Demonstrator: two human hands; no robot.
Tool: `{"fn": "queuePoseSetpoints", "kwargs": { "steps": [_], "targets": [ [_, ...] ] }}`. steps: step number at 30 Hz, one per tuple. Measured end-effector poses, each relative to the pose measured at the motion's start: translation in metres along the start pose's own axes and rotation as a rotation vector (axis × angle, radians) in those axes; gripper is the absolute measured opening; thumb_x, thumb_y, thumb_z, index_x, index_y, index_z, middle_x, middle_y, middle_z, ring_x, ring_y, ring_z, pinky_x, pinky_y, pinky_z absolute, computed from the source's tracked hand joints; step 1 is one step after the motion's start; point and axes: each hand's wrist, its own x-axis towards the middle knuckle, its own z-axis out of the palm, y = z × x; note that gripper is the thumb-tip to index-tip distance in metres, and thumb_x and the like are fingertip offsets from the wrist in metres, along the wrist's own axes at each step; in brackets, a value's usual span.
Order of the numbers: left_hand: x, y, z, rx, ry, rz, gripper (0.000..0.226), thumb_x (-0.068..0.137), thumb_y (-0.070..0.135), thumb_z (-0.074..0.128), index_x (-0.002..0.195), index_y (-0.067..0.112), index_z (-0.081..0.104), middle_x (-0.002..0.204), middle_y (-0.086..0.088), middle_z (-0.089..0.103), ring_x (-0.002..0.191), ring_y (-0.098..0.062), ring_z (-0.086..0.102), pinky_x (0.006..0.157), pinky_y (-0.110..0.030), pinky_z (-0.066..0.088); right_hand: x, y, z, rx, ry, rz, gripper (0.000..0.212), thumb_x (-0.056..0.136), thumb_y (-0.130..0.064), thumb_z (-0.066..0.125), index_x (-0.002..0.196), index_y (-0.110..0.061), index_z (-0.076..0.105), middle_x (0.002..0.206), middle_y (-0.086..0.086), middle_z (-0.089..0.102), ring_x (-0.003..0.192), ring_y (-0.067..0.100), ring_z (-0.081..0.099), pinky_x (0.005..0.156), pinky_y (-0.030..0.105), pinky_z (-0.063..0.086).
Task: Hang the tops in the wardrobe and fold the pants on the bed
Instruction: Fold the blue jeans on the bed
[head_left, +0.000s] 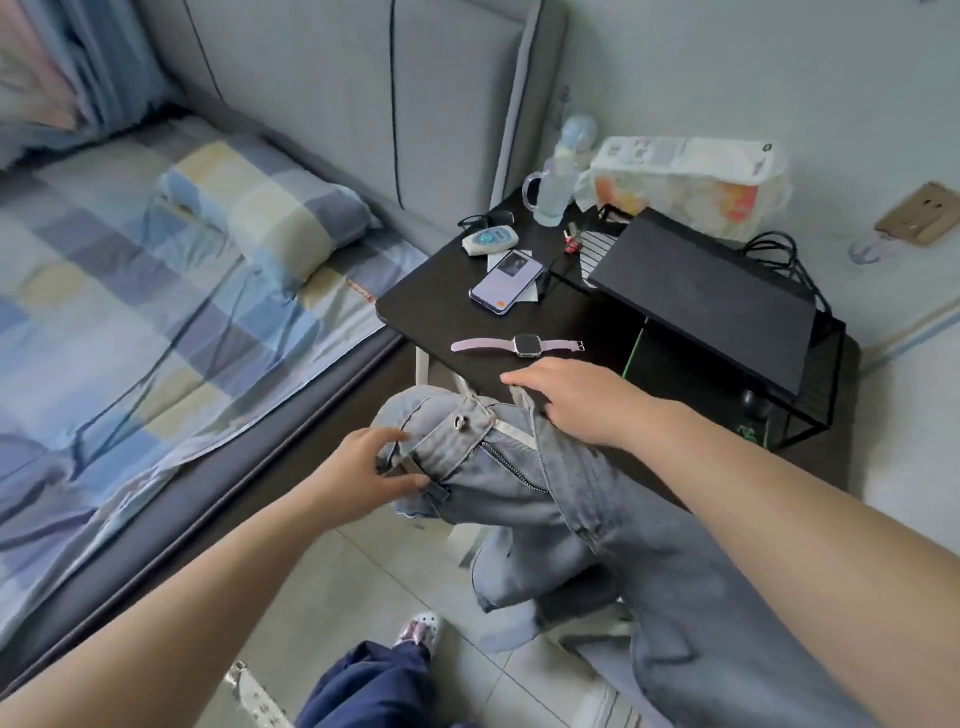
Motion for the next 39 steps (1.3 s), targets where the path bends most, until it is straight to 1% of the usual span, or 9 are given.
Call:
{"fn": "queuePoseSetpoints", "kwargs": {
  "steps": [6, 12, 16, 18, 21, 24, 26, 30, 39],
  "targets": [
    [0.019, -0.029, 0.009, -0.038, -0.098, 0.062, 0.045, 0.071, 0.034, 0.082, 0.109, 0.021, 0.061, 0.11, 0.004, 0.055, 0.106, -0.014, 0.05, 0.092, -0.024, 0.04, 0.05, -0.001, -0.003, -0.037, -0.371, -0.101, 0.031, 0.084, -0.003, 0.055, 0.108, -0.021, 0.064, 0.122, -0.001, 0.062, 0.112, 0.02, 0.057, 0.095, 0.035, 0.044],
    [0.029, -0.057, 0.015, 0.066, -0.157, 0.12, 0.041, 0.074, 0.042, 0.077, 0.102, 0.015, 0.066, 0.115, 0.003, 0.057, 0.108, -0.017, 0.051, 0.096, -0.033, 0.042, 0.1, 0.003, 0.026, -0.273, -0.653, -0.132, 0.018, 0.096, -0.021, 0.052, 0.109, -0.013, 0.06, 0.109, 0.007, 0.062, 0.095, 0.017, 0.058, 0.084, 0.024, 0.048],
    [0.032, -0.076, 0.016, 0.196, -0.022, 0.048, 0.034, 0.078, 0.043, 0.074, 0.104, 0.021, 0.07, 0.141, -0.002, 0.045, 0.141, -0.025, 0.026, 0.114, -0.04, 0.024, 0.118, -0.013, 0.044, -0.358, -0.688, -0.259, 0.041, 0.104, -0.009, 0.024, 0.066, -0.022, 0.029, 0.069, -0.003, 0.028, 0.05, -0.001, 0.038, 0.045, 0.001, 0.03],
    [0.032, -0.08, 0.015, 0.113, 0.039, 0.039, 0.028, 0.078, 0.036, 0.076, 0.101, 0.021, 0.073, 0.148, -0.005, 0.038, 0.146, -0.026, 0.016, 0.118, -0.039, 0.016, 0.113, -0.011, 0.041, -0.321, -0.747, -0.154, 0.041, 0.103, -0.007, 0.027, 0.065, -0.022, 0.032, 0.054, -0.005, 0.043, 0.041, -0.005, 0.039, 0.041, 0.002, 0.034],
    [0.031, -0.08, 0.007, -0.031, 0.037, 0.034, 0.017, 0.077, 0.033, 0.077, 0.082, 0.018, 0.071, 0.129, -0.002, 0.057, 0.128, -0.019, 0.045, 0.11, -0.027, 0.029, 0.092, 0.007, 0.049, -0.242, -0.811, -0.058, 0.064, 0.102, -0.007, 0.033, 0.042, -0.015, 0.053, 0.026, -0.005, 0.042, 0.025, 0.002, 0.044, 0.039, 0.012, 0.036],
    [0.026, -0.077, -0.002, -0.032, 0.067, -0.015, 0.029, 0.075, 0.039, 0.077, 0.061, 0.032, 0.052, 0.081, 0.01, 0.059, 0.079, -0.011, 0.055, 0.074, -0.026, 0.044, 0.07, 0.025, 0.051, -0.35, -0.764, -0.017, 0.037, 0.099, -0.015, 0.046, 0.066, -0.006, 0.058, 0.064, 0.005, 0.054, 0.064, 0.018, 0.054, 0.067, 0.023, 0.04],
    [0.023, -0.078, -0.006, -0.06, 0.142, -0.055, 0.032, 0.073, 0.037, 0.079, 0.061, 0.032, 0.051, 0.07, 0.01, 0.053, 0.067, -0.008, 0.05, 0.062, -0.024, 0.037, 0.057, 0.034, 0.045, -0.239, -0.686, 0.109, 0.019, 0.095, -0.023, 0.05, 0.088, -0.01, 0.061, 0.083, 0.003, 0.059, 0.076, 0.018, 0.053, 0.065, 0.02, 0.036],
    [0.004, -0.07, -0.009, -0.121, 0.239, -0.067, 0.023, 0.072, 0.029, 0.082, 0.071, 0.034, 0.06, 0.076, 0.011, 0.061, 0.07, -0.006, 0.054, 0.061, -0.02, 0.039, 0.021, 0.048, 0.027, -0.132, -0.518, 0.134, 0.02, 0.088, -0.027, 0.056, 0.069, -0.023, 0.053, 0.076, -0.006, 0.061, 0.067, 0.01, 0.052, 0.056, 0.019, 0.039],
    [-0.062, -0.048, -0.013, -0.065, 0.269, -0.068, 0.027, 0.081, 0.025, 0.075, 0.098, 0.043, 0.067, 0.097, 0.014, 0.064, 0.084, -0.006, 0.058, 0.076, -0.021, 0.039, -0.056, 0.069, -0.009, -0.06, -0.074, 0.151, 0.013, 0.081, -0.018, 0.058, 0.087, -0.017, 0.047, 0.081, 0.009, 0.06, 0.076, 0.026, 0.057, 0.066, 0.038, 0.043]
  ]
}}
